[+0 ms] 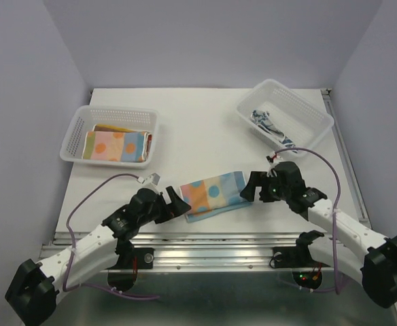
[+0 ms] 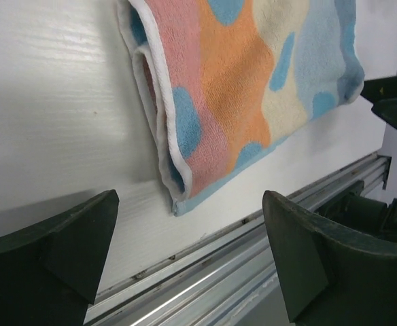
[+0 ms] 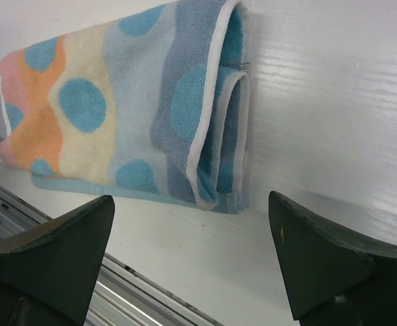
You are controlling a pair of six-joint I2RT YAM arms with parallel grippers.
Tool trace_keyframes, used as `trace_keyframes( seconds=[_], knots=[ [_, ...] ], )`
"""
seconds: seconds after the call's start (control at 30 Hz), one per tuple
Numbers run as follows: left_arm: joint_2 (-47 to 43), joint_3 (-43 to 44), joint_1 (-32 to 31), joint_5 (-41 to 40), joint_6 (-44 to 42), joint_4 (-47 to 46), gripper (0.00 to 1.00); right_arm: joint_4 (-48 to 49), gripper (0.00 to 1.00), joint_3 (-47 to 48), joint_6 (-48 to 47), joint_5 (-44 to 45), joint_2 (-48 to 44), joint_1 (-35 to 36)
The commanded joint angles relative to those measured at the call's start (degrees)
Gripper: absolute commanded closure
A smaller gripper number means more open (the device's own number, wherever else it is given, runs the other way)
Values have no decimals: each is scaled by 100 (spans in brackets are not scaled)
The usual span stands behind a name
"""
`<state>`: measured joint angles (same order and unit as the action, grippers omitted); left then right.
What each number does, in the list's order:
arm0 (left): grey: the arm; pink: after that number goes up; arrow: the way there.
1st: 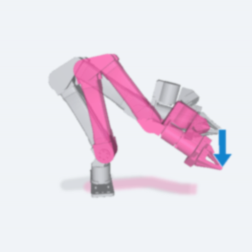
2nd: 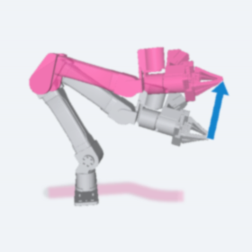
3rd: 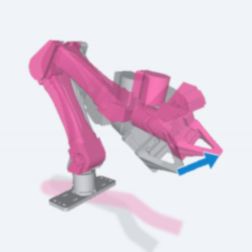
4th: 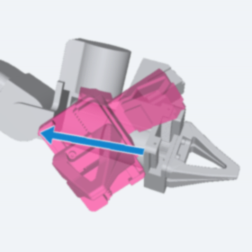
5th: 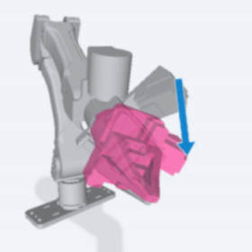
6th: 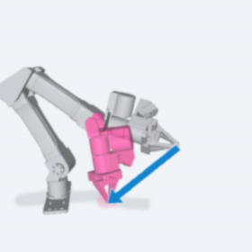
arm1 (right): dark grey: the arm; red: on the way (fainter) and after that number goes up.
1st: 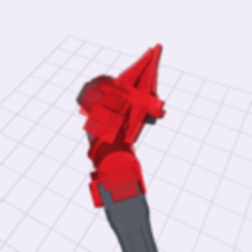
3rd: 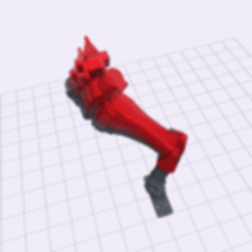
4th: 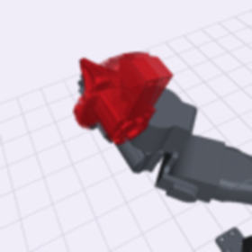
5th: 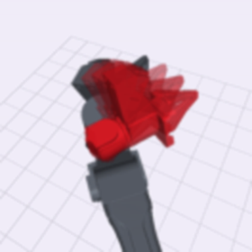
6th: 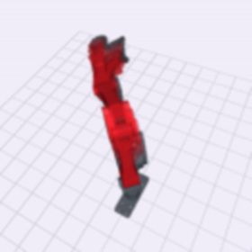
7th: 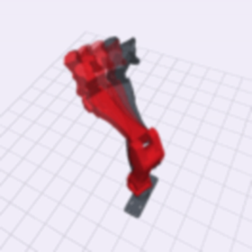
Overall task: Fold and stack the towels
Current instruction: Fold the towel
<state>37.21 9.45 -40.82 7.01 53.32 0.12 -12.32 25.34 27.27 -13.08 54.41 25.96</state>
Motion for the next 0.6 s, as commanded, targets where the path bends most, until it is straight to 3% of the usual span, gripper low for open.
trace_keyframes(
  seconds=[0.0,0.33,0.57],
  knots=[
    [145,469,-23,-883,-24,234,1,124,0,313,15,-19,252,41],
    [2025,1330,-5,-1658,-50,-100,1,-288,0,726,349,1517,1361,270],
    [2667,1454,-14,-1448,-146,-275,1,-746,0,455,411,2046,1169,287]
  ],
)
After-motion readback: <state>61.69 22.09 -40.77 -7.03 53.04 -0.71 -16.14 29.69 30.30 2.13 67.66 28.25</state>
